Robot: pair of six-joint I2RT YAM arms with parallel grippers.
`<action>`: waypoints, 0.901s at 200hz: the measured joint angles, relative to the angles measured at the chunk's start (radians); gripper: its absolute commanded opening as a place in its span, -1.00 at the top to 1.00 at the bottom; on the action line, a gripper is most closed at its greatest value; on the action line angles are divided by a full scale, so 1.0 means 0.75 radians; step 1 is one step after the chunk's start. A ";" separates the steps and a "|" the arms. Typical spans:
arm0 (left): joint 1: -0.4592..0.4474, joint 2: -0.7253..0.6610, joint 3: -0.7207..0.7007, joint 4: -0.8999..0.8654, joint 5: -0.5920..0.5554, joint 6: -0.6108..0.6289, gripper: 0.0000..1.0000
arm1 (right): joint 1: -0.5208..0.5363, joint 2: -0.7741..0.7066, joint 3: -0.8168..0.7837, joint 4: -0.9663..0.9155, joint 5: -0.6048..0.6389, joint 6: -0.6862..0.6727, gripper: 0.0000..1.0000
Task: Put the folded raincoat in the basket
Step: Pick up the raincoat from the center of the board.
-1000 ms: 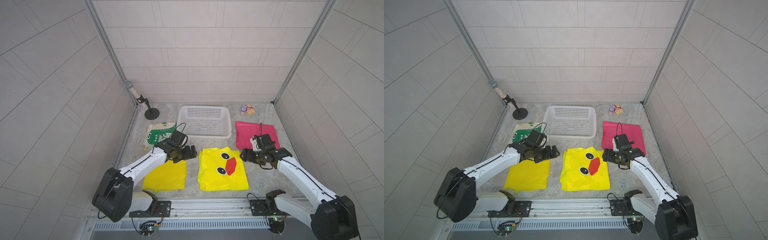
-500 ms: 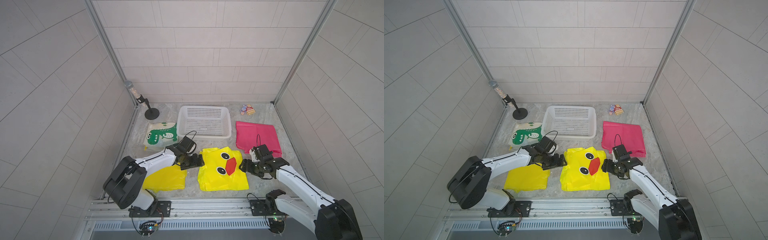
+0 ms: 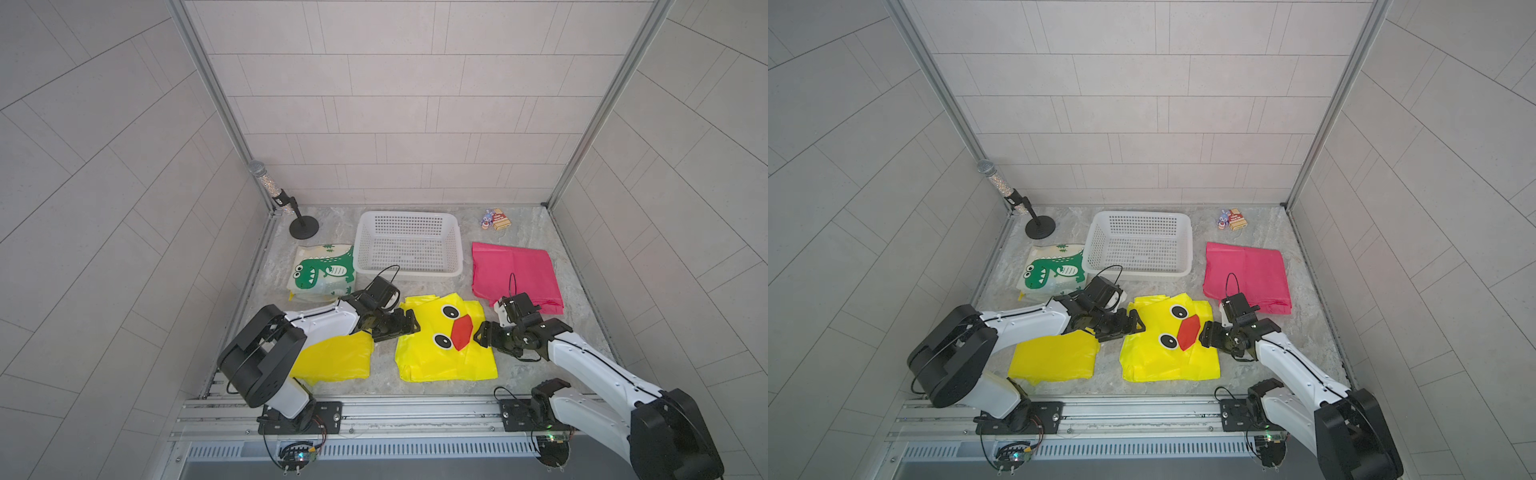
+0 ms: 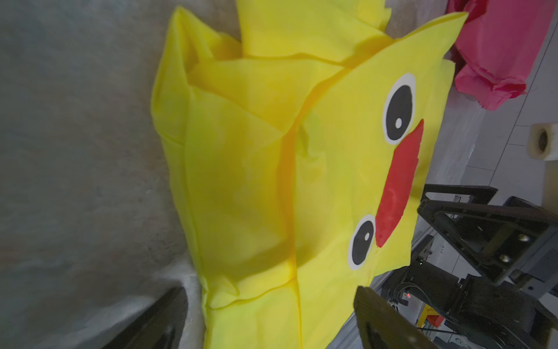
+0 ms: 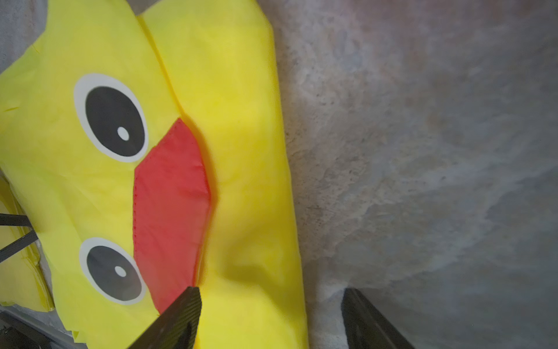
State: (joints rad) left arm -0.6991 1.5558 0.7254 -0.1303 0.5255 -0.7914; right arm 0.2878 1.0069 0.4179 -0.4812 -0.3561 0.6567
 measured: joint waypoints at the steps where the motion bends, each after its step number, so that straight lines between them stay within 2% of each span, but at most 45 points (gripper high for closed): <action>1: -0.001 0.001 0.000 0.002 0.001 -0.001 -0.86 | 0.000 0.001 0.000 0.001 0.000 0.000 -0.56; 47: -0.046 0.050 0.008 0.082 0.015 -0.004 -0.69 | 0.042 0.028 -0.010 0.087 0.002 0.012 -0.51; 68: -0.059 0.075 0.012 0.110 0.026 -0.004 -0.53 | 0.069 0.054 -0.009 0.129 0.008 0.018 -0.45; 89: -0.066 0.092 0.012 0.127 0.026 -0.007 -0.29 | 0.094 0.078 -0.007 0.164 0.015 0.027 -0.36; 106: -0.071 0.106 0.012 0.129 0.020 0.002 0.02 | 0.110 0.087 -0.007 0.180 0.027 0.038 -0.28; 156: -0.073 0.139 0.001 0.133 0.017 -0.010 0.91 | 0.141 0.031 -0.031 0.129 0.067 0.056 0.23; 164: -0.073 0.137 0.000 0.137 0.018 -0.006 0.97 | 0.147 0.005 -0.037 0.116 0.069 0.055 0.31; 180: -0.074 0.137 -0.005 0.146 0.021 -0.015 0.97 | 0.155 -0.051 -0.053 0.108 0.069 0.075 0.53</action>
State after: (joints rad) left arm -0.7544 1.6588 0.7219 -0.0204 0.5415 -0.8028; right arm 0.4038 0.9684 0.3779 -0.4004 -0.3046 0.7132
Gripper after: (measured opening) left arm 0.114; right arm 0.303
